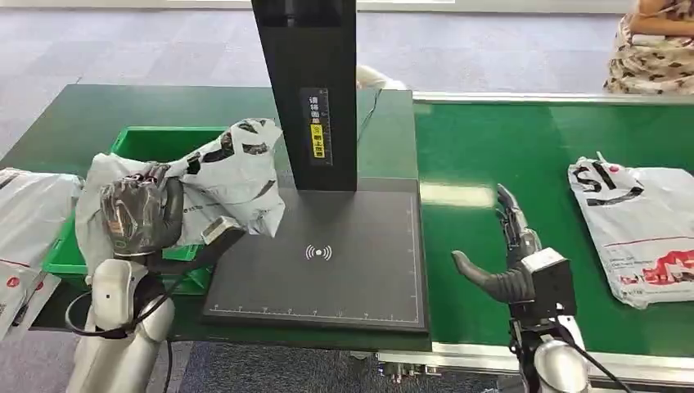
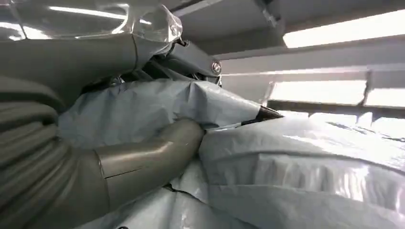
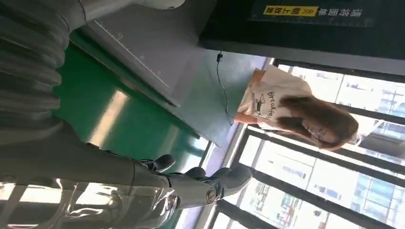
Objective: Moved the parcel from conveyor to table for the left to box.
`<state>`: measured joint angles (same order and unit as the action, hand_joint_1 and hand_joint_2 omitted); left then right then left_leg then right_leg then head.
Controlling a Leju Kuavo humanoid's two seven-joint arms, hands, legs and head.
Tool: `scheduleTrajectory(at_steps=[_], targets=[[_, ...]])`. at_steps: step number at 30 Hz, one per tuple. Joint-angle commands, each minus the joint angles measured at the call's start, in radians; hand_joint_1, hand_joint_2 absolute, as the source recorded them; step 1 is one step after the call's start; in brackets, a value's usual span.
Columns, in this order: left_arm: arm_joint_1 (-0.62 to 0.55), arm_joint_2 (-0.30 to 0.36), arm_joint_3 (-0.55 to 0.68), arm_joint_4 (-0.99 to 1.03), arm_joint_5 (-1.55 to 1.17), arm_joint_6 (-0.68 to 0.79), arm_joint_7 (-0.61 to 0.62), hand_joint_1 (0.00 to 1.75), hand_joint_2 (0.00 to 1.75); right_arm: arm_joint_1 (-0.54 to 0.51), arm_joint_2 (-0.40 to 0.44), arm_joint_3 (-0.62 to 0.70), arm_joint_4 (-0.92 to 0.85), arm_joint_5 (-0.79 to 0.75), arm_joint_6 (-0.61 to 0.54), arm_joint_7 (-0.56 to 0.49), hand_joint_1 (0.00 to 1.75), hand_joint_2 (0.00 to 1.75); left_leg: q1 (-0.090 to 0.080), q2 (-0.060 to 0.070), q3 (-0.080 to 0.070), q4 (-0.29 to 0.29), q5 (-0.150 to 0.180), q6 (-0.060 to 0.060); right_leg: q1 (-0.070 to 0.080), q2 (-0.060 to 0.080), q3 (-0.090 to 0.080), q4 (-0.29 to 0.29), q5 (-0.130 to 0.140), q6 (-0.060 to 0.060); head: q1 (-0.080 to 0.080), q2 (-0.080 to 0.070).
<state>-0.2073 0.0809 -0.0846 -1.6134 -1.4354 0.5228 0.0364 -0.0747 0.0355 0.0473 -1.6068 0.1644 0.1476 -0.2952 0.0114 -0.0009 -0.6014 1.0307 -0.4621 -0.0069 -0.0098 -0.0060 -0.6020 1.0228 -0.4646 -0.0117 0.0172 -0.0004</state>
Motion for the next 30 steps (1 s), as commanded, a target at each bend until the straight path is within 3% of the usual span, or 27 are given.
scheduleTrajectory(at_steps=[1,6,16,17,18,19,24,29,30], targets=[[-0.195,0.018,0.063,0.307,-0.032,-0.114,0.133,1.75,1.75,-0.057,0.0,0.04,0.078,0.007,0.006,0.007,0.0,1.75,0.0,-0.001,0.001,-0.001,0.0,0.0,0.0,-0.001,0.002,-0.001,0.0,0.0,0.0,0.0],[-0.3,0.027,0.107,0.486,0.015,-0.157,0.211,1.75,1.75,-0.09,0.006,0.039,0.097,0.006,0.004,0.023,0.0,1.75,0.0,-0.001,0.001,-0.001,0.0,0.0,0.0,0.0,0.002,-0.001,0.001,0.0,0.0,0.0],[-0.523,0.005,0.169,0.898,0.085,-0.165,0.232,1.75,1.75,-0.083,-0.006,0.032,0.034,0.019,-0.004,0.055,0.0,1.75,0.0,-0.003,0.002,-0.001,0.001,0.0,0.0,-0.002,0.002,-0.001,0.0,0.0,0.0,0.0],[-0.528,0.001,0.174,0.913,0.088,-0.156,0.233,1.19,1.75,-0.084,-0.007,0.032,0.028,0.02,-0.004,0.056,0.0,1.75,0.0,-0.002,0.001,0.0,0.001,0.0,0.0,-0.002,0.002,-0.001,0.001,0.0,0.0,0.0],[-0.528,-0.002,0.177,0.922,0.089,-0.15,0.232,0.17,1.75,-0.087,-0.009,0.031,0.021,0.026,-0.006,0.062,0.0,1.75,0.0,-0.002,0.002,-0.001,0.001,0.0,0.0,-0.001,0.003,-0.001,0.001,0.0,0.0,0.0],[-0.528,-0.008,0.18,0.927,0.092,-0.132,0.225,0.0,1.75,-0.089,-0.01,0.03,0.012,0.031,-0.006,0.07,0.0,1.75,0.0,-0.002,0.001,0.0,0.001,0.0,0.0,-0.001,0.001,-0.001,0.001,0.0,0.0,0.0],[-0.476,-0.051,0.193,0.859,0.155,-0.088,0.141,0.0,1.75,-0.075,-0.004,0.007,-0.018,0.042,-0.011,0.09,0.0,1.75,0.0,-0.002,0.002,-0.001,0.001,0.0,0.0,-0.002,0.002,-0.001,0.001,0.0,0.0,0.0],[-0.326,-0.098,0.157,0.581,0.252,-0.047,0.05,0.0,1.75,-0.043,0.006,-0.008,-0.048,0.064,-0.014,0.08,0.0,1.75,-0.001,-0.002,0.002,-0.002,0.0,0.0,-0.001,-0.001,0.003,-0.002,0.001,0.001,0.0,0.0],[-0.277,-0.109,0.151,0.496,0.35,-0.032,-0.022,0.0,1.75,-0.036,0.003,-0.006,-0.047,0.067,-0.014,0.073,0.0,1.75,-0.001,-0.001,0.003,-0.002,0.0,0.0,-0.001,-0.001,0.004,-0.004,0.001,0.001,0.0,0.0]])
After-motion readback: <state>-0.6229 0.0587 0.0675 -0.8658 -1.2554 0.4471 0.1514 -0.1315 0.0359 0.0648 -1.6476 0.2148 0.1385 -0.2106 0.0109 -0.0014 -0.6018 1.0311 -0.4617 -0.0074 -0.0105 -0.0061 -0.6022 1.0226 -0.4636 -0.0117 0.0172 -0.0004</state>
